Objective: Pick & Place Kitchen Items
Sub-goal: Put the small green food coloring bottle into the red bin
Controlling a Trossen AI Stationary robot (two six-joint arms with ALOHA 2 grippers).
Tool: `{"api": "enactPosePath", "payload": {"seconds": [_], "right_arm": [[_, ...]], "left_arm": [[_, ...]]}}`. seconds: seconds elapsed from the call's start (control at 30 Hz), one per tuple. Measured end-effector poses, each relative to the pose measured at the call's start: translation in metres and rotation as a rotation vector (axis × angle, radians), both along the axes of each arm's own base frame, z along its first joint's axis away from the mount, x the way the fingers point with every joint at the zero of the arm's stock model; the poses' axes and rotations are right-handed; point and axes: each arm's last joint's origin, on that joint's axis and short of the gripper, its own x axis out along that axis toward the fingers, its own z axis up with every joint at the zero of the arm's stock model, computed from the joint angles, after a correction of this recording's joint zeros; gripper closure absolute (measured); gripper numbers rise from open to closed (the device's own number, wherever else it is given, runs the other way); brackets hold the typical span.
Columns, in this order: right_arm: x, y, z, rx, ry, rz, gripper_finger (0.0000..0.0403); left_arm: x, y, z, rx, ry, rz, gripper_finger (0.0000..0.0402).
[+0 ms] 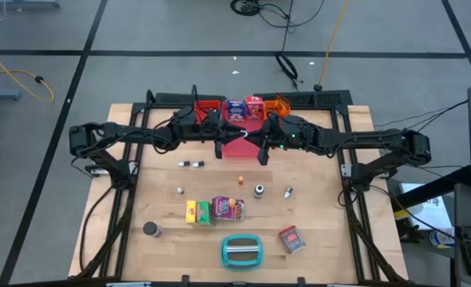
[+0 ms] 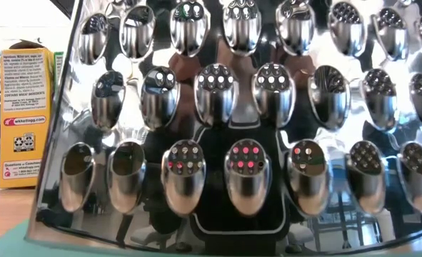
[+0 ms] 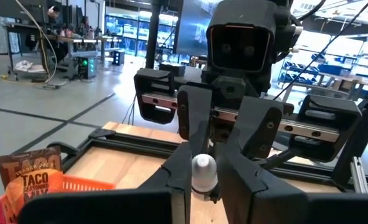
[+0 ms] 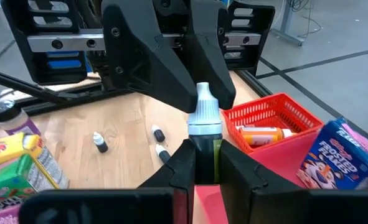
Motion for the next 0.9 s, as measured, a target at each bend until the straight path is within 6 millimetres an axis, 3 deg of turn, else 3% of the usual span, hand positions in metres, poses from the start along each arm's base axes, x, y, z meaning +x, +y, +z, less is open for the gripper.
{"api": "enactPosePath", "payload": {"seconds": [0.2, 0.5, 0.9], "right_arm": [[-0.0002, 0.0000, -0.0007, -0.003, 0.006, 0.003, 0.0364], [-0.0002, -0.0002, -0.0005, -0.004, 0.003, -0.001, 0.0364], [0.0007, -0.0008, 0.0020, -0.028, -0.015, 0.006, 0.0364]], "left_arm": [[0.0000, -0.0004, 0.0000, 0.024, -0.003, -0.023, 0.0392], [0.0003, 0.0002, 0.0003, -0.005, -0.006, 0.004, 0.0397], [-0.0021, 0.0069, -0.0016, -0.044, 0.011, -0.066, 0.0285]]}}
